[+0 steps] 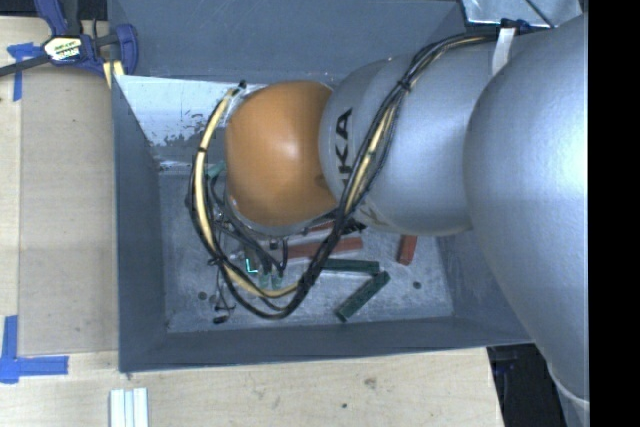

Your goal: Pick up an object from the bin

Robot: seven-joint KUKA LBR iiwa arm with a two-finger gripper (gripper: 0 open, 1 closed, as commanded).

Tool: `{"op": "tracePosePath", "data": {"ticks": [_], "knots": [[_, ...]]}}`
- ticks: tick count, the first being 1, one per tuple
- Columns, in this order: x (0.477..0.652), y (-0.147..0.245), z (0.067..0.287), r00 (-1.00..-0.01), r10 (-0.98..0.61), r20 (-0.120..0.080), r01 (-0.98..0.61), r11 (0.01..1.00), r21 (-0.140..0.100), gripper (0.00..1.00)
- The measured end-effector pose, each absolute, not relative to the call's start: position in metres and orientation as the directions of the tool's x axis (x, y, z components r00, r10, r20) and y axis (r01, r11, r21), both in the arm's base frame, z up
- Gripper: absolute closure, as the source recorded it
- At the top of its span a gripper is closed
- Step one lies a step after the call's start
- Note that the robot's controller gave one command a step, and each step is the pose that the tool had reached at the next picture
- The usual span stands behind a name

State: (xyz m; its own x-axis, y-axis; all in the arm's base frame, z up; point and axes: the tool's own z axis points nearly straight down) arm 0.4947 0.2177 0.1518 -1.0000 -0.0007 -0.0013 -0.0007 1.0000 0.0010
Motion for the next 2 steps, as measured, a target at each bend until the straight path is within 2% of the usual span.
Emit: {"op": "tracePosePath", "data": {"ticks": [1, 2], "knots": [[0.502, 0.155, 0.069, -0.991, -0.133, 0.005, -0.133, 0.991, -0.004, 0.0], [0.519, 0.104, 0.152, -0.999, 0.035, -0.008, 0.035, 0.999, 0.0, 0.0]]}}
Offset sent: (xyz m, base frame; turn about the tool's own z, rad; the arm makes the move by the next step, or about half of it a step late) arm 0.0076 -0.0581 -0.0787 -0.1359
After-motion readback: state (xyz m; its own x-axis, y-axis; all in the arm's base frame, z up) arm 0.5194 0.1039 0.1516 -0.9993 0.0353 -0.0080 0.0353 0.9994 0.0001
